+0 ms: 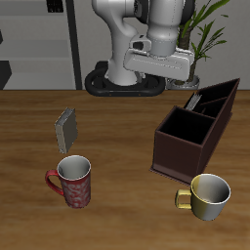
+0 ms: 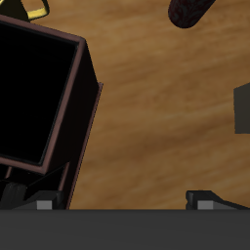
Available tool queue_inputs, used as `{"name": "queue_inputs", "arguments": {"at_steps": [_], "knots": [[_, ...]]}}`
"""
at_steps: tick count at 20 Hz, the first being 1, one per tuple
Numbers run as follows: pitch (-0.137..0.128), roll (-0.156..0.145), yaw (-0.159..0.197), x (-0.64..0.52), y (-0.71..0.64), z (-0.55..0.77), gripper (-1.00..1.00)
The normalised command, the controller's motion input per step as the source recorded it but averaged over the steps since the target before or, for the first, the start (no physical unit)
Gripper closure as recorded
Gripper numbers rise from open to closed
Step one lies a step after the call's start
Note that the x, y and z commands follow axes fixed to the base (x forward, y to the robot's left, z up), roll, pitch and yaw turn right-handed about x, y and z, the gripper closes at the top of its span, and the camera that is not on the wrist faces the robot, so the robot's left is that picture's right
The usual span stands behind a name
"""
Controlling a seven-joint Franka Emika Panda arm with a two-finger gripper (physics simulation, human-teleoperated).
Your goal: Place the black book into the left desk caddy's front compartment and place the yellow book into the left desk caddy's right compartment and place the red mug into the left desk caddy's left compartment
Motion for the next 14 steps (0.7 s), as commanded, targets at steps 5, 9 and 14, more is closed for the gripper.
{"name": "queue_inputs", "arguments": {"at_steps": [5, 9, 14], "knots": [[-0.018, 0.009, 0.055, -0.10, -0.36, 0.04, -1.00], [-0.004, -0.067, -0.006, 0.03, -0.54, 0.10, -1.00], [0.035, 0.087, 0.067, 0.08, -0.31, -0.01, -1.00]]}}
